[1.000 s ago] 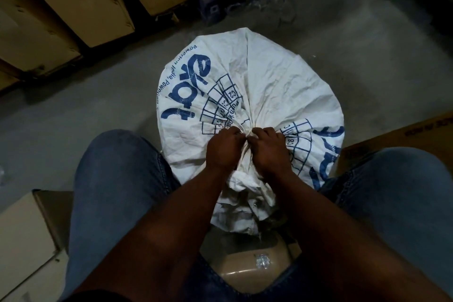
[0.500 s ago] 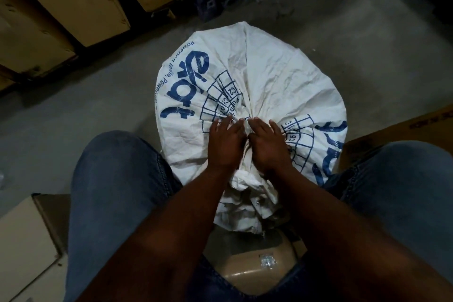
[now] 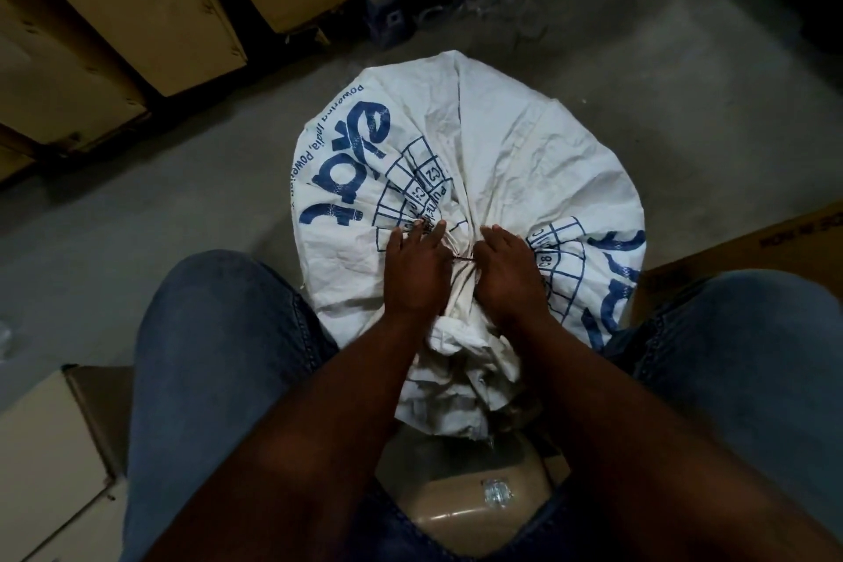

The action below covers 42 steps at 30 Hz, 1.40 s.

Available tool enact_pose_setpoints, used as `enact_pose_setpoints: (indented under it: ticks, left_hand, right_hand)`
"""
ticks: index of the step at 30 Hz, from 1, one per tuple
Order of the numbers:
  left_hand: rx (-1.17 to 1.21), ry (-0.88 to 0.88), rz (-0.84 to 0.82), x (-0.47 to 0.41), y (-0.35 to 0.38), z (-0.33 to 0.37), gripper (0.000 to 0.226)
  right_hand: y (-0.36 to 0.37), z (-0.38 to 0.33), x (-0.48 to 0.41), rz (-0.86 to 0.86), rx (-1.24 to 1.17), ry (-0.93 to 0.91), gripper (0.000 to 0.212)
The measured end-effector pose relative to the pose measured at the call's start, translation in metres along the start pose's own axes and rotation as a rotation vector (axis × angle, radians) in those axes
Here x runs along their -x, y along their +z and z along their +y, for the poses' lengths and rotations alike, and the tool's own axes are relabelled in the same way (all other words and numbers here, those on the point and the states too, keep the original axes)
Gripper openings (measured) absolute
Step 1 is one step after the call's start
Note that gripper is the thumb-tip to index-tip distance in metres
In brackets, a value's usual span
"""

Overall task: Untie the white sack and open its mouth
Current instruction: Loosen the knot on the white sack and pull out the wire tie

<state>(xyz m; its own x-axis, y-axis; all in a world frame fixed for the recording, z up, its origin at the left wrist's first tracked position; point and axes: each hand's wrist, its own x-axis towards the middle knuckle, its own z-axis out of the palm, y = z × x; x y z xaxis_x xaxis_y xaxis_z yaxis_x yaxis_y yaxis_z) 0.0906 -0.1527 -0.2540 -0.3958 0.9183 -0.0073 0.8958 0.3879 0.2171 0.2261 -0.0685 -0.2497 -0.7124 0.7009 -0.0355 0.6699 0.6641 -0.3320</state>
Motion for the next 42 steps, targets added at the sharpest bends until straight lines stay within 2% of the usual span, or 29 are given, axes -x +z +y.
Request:
enact_pose_setpoints:
  ticks: [3, 6, 11, 16, 20, 23, 26, 28, 31, 34, 37, 40, 42]
  left_hand:
    - [0.062, -0.029, 0.059, 0.000, 0.000, 0.000, 0.021]
    - [0.098, -0.064, 0.063, -0.001, 0.000, 0.003, 0.029]
    - [0.132, -0.083, 0.073, 0.000, 0.005, -0.002, 0.021]
    - [0.196, -0.116, 0.089, 0.000, 0.009, -0.004, 0.019]
    - [0.235, -0.137, 0.107, -0.001, 0.012, -0.007, 0.021]
    - [0.255, -0.123, 0.145, -0.005, 0.013, -0.007, 0.018]
    - [0.262, -0.105, 0.199, -0.009, 0.008, -0.008, 0.014]
    - [0.229, -0.105, 0.177, -0.010, 0.006, -0.011, 0.016]
    - [0.159, -0.114, 0.055, -0.011, -0.002, -0.016, 0.024]
    - [0.109, -0.050, 0.015, -0.020, -0.019, -0.018, 0.025]
    - [0.016, 0.040, 0.000, -0.032, -0.048, -0.012, 0.043]
    - [0.032, 0.092, 0.022, -0.043, -0.079, 0.007, 0.070]
    - [0.027, 0.169, 0.032, -0.048, -0.100, 0.027, 0.081]
  right_hand:
    - [-0.007, -0.005, -0.003, 0.090, -0.056, 0.003, 0.036]
    - [-0.010, -0.011, -0.004, 0.072, 0.016, -0.062, 0.043]
    - [-0.006, -0.004, -0.007, 0.026, -0.005, -0.091, 0.043]
    - [-0.005, -0.002, -0.008, 0.046, -0.088, -0.022, 0.038]
    - [-0.003, 0.000, -0.007, 0.085, -0.143, 0.039, 0.023]
    - [-0.002, 0.000, -0.009, 0.114, -0.261, 0.181, 0.017]
    - [-0.006, 0.003, -0.014, 0.151, -0.589, 0.483, 0.008]
    - [-0.009, 0.008, -0.016, 0.158, -0.723, 0.581, 0.008]
    - [-0.023, 0.017, -0.017, 0.130, -0.787, 0.651, 0.017]
    - [-0.039, 0.026, -0.019, 0.082, -0.739, 0.665, 0.027]
    - [-0.058, 0.036, -0.019, 0.084, -0.672, 0.592, 0.016]
    - [-0.099, 0.037, -0.021, 0.196, -0.634, 0.547, 0.013]
    - [-0.140, 0.029, -0.022, 0.305, -0.676, 0.532, 0.022]
